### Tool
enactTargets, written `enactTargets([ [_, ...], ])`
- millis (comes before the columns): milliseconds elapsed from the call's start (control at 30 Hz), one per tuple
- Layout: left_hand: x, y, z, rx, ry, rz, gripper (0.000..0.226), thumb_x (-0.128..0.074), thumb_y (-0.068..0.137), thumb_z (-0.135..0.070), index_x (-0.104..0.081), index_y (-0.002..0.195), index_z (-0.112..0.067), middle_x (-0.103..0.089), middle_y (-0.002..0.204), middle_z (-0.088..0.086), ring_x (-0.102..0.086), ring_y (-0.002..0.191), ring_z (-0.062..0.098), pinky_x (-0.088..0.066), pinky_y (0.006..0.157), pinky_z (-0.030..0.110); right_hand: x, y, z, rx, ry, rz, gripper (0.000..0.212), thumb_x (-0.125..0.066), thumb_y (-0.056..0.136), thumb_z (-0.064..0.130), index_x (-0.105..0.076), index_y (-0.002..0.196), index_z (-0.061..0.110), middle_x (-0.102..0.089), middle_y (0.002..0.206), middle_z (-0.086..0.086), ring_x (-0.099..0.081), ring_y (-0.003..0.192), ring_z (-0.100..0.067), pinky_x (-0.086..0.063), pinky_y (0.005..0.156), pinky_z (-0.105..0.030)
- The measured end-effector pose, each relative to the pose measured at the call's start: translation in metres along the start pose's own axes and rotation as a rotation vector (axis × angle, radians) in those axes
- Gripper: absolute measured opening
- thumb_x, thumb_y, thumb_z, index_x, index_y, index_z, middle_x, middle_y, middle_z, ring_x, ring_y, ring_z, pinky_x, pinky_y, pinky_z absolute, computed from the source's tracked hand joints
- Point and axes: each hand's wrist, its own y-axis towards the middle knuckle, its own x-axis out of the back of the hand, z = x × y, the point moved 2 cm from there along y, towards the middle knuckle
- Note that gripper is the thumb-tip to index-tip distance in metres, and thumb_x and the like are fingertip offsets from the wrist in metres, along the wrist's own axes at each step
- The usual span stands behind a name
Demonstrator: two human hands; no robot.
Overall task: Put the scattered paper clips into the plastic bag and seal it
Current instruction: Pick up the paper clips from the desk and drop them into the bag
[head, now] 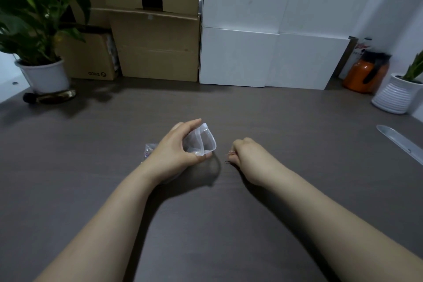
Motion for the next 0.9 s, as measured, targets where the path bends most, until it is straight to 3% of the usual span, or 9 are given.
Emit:
enactTargets([
  [133, -0.001, 0.001, 0.0, -0.004, 0.007, -0.006, 0.072, -0.081, 0.075, -0.034, -0.048, 0.139, -0.031, -0.05, 0.122, -0.025, -0.044, 0.112, -0.02, -0.03, 0.082, -0.004, 0.006, 0.005, 0.003, -0.1, -0.036, 0.03, 0.024, -0.057, 0.089, 0.03, -0.06, 0.082, 0.007, -0.064, 0.1, -0.02, -0.058, 0.093, -0.035, -0.039, 0.068, -0.032],
  [233, -0.001, 0.001, 0.0, -0.006, 0.005, -0.007, 0.072, -0.081, 0.075, -0.034, -0.049, 0.139, -0.03, -0.05, 0.121, -0.025, -0.044, 0.111, -0.021, -0.03, 0.082, -0.004, 0.006, 0.011, 0.007, -0.125, -0.147, 0.108, 0.026, -0.057, 0.089, 0.029, -0.057, 0.075, 0.007, -0.06, 0.09, -0.02, -0.055, 0.084, -0.033, -0.036, 0.064, -0.029],
  [333, -0.001, 0.001, 0.002, -0.006, 0.011, -0.007, 0.072, -0.081, 0.074, -0.035, -0.049, 0.138, -0.032, -0.05, 0.12, -0.026, -0.045, 0.111, -0.018, -0.031, 0.082, -0.004, 0.004, 0.014, 0.01, -0.068, -0.211, 0.126, 0.03, -0.054, 0.091, 0.031, -0.063, 0.091, 0.002, -0.062, 0.095, -0.02, -0.059, 0.09, -0.036, -0.036, 0.065, -0.028],
  [467, -0.002, 0.002, 0.002, -0.006, 0.012, -0.007, 0.072, -0.082, 0.073, -0.037, -0.049, 0.137, -0.034, -0.051, 0.121, -0.024, -0.049, 0.114, -0.011, -0.033, 0.083, -0.002, -0.004, 0.006, 0.011, 0.121, -0.34, 0.104, 0.023, -0.043, 0.096, 0.02, -0.051, 0.102, 0.0, -0.051, 0.107, -0.019, -0.056, 0.097, -0.037, -0.034, 0.069, -0.033],
  [600, -0.002, 0.001, 0.002, -0.008, 0.003, -0.004, 0.073, -0.082, 0.072, -0.038, -0.049, 0.138, -0.035, -0.051, 0.12, -0.024, -0.049, 0.113, -0.012, -0.033, 0.082, -0.002, -0.007, 0.001, 0.001, 0.181, -0.285, 0.118, 0.018, -0.039, 0.097, 0.02, -0.047, 0.098, 0.004, -0.05, 0.106, -0.019, -0.055, 0.094, -0.036, -0.039, 0.073, -0.036],
  [733, -0.002, 0.001, 0.001, -0.004, 0.003, 0.0, 0.073, -0.082, 0.073, -0.037, -0.048, 0.138, -0.034, -0.051, 0.12, -0.024, -0.048, 0.112, -0.012, -0.033, 0.082, -0.002, -0.001, -0.001, -0.005, 0.13, -0.101, 0.11, 0.023, -0.043, 0.096, 0.032, -0.047, 0.089, 0.01, -0.051, 0.102, -0.017, -0.054, 0.09, -0.034, -0.04, 0.076, -0.035],
  [900, -0.002, 0.001, 0.0, -0.001, 0.008, 0.003, 0.074, -0.082, 0.073, -0.036, -0.048, 0.139, -0.033, -0.052, 0.12, -0.019, -0.05, 0.113, -0.008, -0.034, 0.082, -0.001, 0.002, -0.001, -0.006, 0.095, -0.047, 0.08, 0.029, -0.048, 0.094, 0.036, -0.056, 0.09, 0.008, -0.05, 0.094, -0.009, -0.056, 0.086, -0.03, -0.037, 0.07, -0.031],
])
